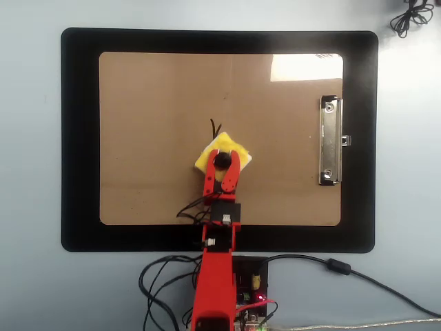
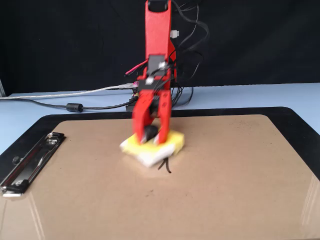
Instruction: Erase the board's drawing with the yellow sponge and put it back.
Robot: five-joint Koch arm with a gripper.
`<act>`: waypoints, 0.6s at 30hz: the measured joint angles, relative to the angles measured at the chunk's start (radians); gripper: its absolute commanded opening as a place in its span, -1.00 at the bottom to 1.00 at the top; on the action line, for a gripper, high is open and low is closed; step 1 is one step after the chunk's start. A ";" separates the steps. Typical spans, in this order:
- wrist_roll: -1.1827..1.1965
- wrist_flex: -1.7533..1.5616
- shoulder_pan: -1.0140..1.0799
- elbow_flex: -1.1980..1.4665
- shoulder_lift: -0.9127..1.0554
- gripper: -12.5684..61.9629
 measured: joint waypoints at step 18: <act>-0.003 -0.089 -0.021 -0.377 -0.414 -0.88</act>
